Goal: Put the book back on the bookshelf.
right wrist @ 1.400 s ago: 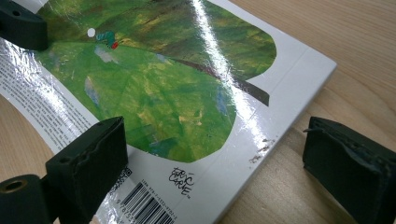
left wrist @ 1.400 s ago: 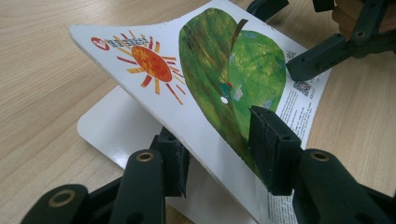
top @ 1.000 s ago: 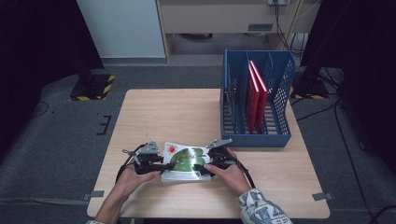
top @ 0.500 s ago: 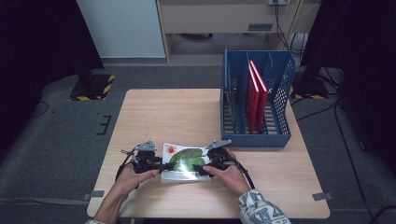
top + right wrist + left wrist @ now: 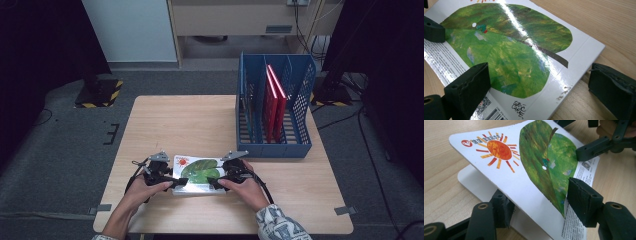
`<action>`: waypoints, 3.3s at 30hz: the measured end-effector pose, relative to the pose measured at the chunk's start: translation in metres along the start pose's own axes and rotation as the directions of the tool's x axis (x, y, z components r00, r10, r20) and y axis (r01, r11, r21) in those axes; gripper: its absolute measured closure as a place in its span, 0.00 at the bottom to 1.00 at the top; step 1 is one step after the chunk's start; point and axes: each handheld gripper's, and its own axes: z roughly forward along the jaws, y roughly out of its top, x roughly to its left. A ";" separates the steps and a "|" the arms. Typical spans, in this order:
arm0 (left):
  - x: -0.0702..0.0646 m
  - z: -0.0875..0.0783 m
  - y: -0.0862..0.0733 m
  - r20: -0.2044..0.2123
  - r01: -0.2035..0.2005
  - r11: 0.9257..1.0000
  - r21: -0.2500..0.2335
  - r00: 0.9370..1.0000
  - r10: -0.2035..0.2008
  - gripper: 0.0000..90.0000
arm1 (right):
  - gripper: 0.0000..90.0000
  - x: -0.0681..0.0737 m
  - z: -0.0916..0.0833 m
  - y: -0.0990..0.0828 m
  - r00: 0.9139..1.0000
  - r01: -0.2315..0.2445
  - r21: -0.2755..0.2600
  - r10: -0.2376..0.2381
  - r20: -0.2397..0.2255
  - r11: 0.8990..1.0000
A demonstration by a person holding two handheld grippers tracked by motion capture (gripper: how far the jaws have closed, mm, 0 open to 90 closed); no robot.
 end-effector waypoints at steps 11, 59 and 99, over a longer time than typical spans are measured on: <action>-0.006 -0.003 0.000 -0.030 -0.045 0.999 0.021 0.999 0.046 0.63 | 0.06 0.003 0.000 -0.001 1.000 0.020 0.010 -0.020 0.022 1.000; -0.015 -0.011 0.005 -0.138 -0.146 0.989 -0.038 0.981 0.140 0.72 | 0.26 -0.001 -0.018 0.026 0.994 0.099 -0.033 -0.098 0.041 0.995; -0.014 -0.011 -0.003 -0.269 -0.139 0.987 -0.084 0.957 0.111 0.64 | 0.44 0.027 -0.061 0.028 0.976 0.215 -0.159 -0.208 0.060 0.964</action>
